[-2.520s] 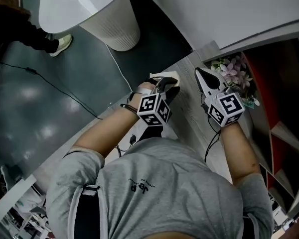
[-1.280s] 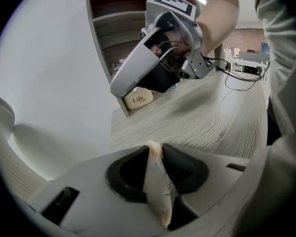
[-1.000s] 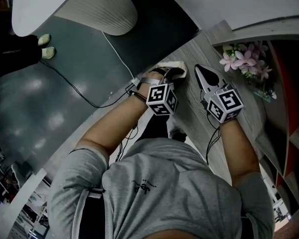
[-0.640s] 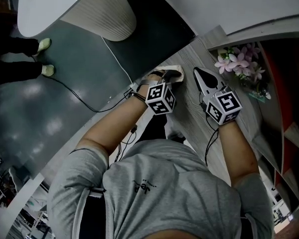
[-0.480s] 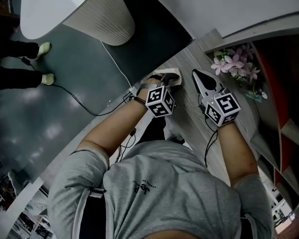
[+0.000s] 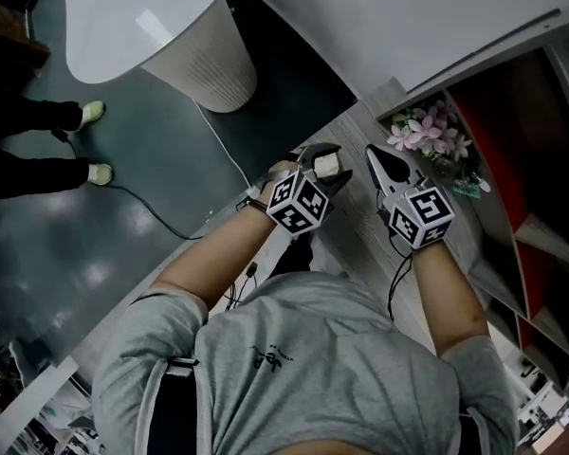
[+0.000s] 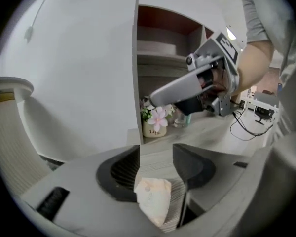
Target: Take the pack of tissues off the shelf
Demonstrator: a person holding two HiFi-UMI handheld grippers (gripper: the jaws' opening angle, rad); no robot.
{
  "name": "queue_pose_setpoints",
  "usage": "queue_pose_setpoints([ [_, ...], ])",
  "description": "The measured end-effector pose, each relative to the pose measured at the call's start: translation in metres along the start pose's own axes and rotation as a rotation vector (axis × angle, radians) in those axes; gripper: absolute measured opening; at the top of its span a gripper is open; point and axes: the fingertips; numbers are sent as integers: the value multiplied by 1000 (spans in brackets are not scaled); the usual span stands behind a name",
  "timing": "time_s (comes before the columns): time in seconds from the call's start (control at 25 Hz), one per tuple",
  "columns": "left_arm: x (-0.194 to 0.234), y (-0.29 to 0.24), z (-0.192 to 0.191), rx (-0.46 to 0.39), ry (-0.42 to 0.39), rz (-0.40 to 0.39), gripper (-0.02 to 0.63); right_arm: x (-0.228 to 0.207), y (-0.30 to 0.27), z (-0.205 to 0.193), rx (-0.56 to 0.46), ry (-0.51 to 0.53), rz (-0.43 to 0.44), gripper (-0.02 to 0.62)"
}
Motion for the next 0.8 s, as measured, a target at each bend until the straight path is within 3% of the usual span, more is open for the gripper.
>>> queue_pose_setpoints([
  [0.28, 18, 56, 65, -118, 18, 53, 212, 13, 32, 42, -69, 21, -14, 15],
  [0.8, 1, 136, 168, -311, 48, 120, 22, 41, 114, 103, -159, 68, -24, 15],
])
Point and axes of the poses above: the fingertips, and each gripper's own axes: y backward along the fingers, x to its left, z out of its top, and after that the axes turned 5 degrees about -y, right-handed
